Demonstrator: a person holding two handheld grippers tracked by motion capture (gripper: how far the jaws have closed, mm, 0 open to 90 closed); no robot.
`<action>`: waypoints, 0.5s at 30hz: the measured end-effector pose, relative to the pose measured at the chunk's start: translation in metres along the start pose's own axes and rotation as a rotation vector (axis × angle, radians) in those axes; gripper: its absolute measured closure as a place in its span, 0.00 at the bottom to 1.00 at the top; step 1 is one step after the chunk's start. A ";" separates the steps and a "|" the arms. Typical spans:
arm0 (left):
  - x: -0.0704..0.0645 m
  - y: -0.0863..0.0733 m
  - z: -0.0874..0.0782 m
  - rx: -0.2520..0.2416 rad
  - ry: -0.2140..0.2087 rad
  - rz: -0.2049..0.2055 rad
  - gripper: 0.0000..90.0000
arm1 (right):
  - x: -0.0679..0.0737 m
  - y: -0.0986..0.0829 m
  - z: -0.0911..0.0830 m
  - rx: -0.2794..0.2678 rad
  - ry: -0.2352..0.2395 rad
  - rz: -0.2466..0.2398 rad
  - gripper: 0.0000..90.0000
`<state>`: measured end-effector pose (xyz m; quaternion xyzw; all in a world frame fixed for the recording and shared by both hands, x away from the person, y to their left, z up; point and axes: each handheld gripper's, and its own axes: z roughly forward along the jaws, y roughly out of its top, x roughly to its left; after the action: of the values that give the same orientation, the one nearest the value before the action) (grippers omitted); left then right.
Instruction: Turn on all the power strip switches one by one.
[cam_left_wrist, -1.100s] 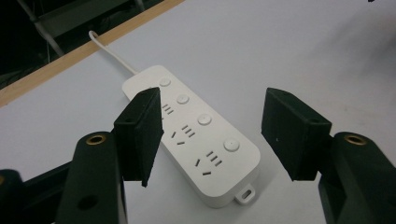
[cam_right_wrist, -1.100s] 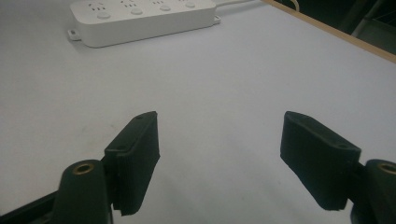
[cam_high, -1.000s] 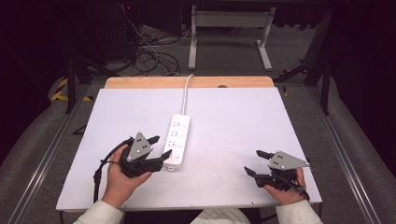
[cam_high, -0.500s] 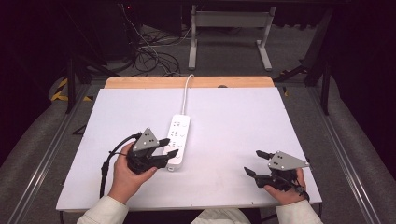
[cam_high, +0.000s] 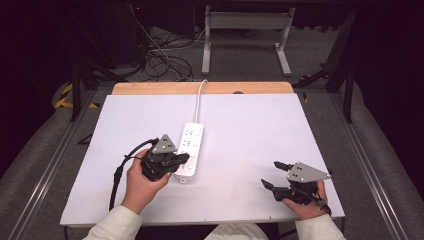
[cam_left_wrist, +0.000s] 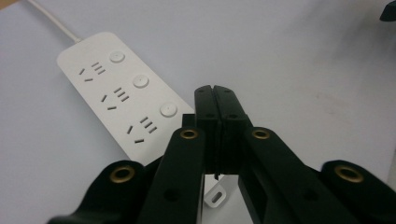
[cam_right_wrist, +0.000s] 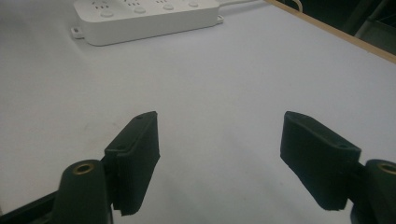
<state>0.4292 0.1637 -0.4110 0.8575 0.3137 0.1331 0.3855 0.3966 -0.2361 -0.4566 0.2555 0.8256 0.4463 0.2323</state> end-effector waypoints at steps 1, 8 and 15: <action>0.000 0.001 0.001 0.012 -0.001 0.001 0.99 | 0.000 0.000 0.000 -0.001 0.000 0.000 0.32; 0.006 0.003 0.010 0.063 -0.043 -0.027 0.99 | 0.000 0.000 0.001 0.000 0.001 0.000 0.32; 0.011 0.003 0.022 0.127 -0.038 -0.046 0.99 | -0.001 -0.001 0.001 0.005 0.003 0.000 0.32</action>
<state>0.4490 0.1563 -0.4235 0.8751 0.3337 0.0879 0.3393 0.3978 -0.2359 -0.4577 0.2554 0.8269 0.4448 0.2305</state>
